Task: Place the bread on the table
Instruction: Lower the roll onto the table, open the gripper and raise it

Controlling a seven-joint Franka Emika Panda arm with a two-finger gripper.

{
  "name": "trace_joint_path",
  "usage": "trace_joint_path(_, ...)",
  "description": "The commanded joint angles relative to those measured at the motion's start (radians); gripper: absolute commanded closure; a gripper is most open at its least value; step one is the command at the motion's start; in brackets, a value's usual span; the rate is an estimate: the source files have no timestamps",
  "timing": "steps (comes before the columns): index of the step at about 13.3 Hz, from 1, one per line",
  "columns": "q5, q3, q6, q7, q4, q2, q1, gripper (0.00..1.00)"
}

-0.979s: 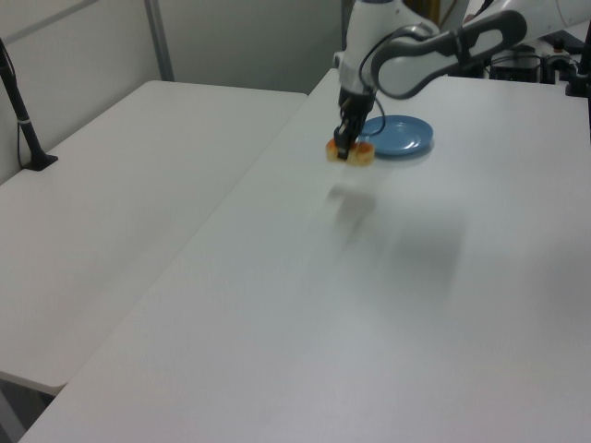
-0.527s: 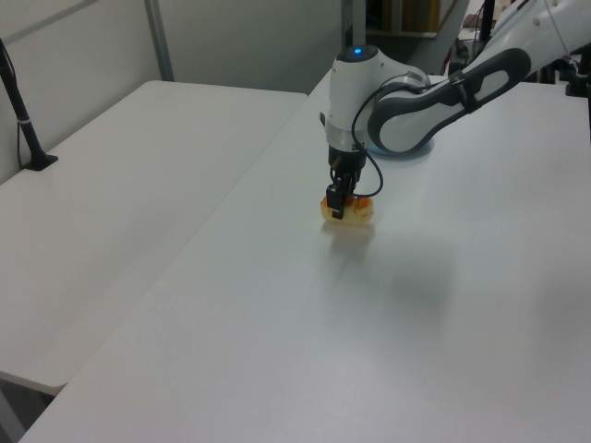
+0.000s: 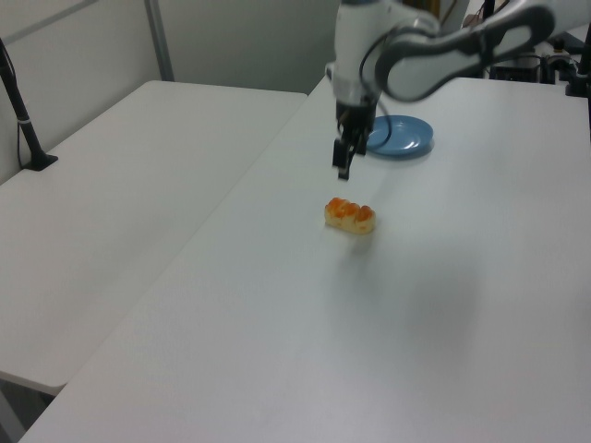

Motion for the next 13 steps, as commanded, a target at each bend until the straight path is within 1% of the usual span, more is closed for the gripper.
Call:
trace_joint_path(1,0.005,-0.009,-0.208,-0.121,-0.044,-0.215,-0.022,0.0)
trace_joint_path(3,0.007,-0.008,-0.314,-0.146,-0.05,-0.314,-0.068,0.0)
trace_joint_path(4,0.007,-0.006,-0.357,-0.175,-0.052,-0.351,-0.103,0.0)
trace_joint_path(5,0.008,0.008,-0.386,-0.192,-0.055,-0.379,-0.136,0.0)
trace_joint_path(6,0.03,0.021,-0.396,-0.19,-0.053,-0.388,-0.17,0.0)
trace_joint_path(7,0.048,0.022,-0.4,-0.19,-0.053,-0.398,-0.178,0.0)
trace_joint_path(8,0.051,0.022,-0.402,-0.184,-0.053,-0.396,-0.175,0.0)
trace_joint_path(13,0.051,0.02,-0.411,-0.18,-0.049,-0.396,-0.177,0.0)
